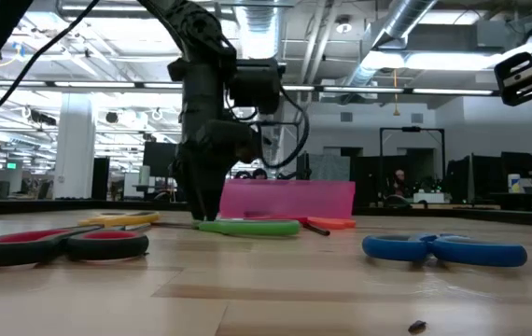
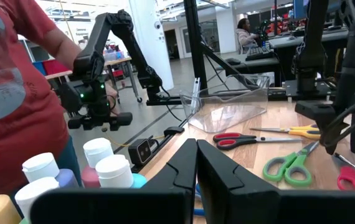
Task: Pick & Place Paint Supplies
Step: Put the silver brush into the red bin
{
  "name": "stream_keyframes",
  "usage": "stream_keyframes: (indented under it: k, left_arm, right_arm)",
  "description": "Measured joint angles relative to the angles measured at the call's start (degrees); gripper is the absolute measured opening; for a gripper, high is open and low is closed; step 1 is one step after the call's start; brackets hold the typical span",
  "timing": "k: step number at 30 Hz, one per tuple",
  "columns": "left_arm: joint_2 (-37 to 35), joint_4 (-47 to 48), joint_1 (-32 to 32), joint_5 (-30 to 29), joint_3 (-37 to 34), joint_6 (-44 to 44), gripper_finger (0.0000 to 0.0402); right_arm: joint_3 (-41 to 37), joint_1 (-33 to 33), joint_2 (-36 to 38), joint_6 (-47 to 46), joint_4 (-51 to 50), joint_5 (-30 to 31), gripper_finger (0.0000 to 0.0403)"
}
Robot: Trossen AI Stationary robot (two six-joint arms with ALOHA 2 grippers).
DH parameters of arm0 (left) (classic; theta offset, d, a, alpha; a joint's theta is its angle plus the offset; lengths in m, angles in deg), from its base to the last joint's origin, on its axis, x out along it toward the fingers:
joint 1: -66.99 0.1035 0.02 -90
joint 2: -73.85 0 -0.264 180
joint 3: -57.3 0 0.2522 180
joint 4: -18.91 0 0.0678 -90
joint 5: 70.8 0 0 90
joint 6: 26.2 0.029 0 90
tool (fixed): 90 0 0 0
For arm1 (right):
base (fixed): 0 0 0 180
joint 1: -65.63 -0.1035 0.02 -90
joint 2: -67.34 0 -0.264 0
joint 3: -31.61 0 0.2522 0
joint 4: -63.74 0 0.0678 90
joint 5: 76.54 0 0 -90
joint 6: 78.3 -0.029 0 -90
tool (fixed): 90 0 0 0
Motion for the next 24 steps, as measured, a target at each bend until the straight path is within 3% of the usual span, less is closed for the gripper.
stream_keyframes:
  k: [10, 24]
  left_arm:
    - [-1.5, -4.5, 0.0, -1.0, -3.5, 0.2, 0.0201]
    - [-1.4, -3.9, 0.2, -2.8, -3.7, 2.2, 0.0008]
  right_arm:
    - [0.0, 0.0, 0.0, 0.0, 0.0, 0.0, 0.0008]
    - [0.0, 0.0, 0.0, 0.0, 0.0, 0.0, 0.0008]
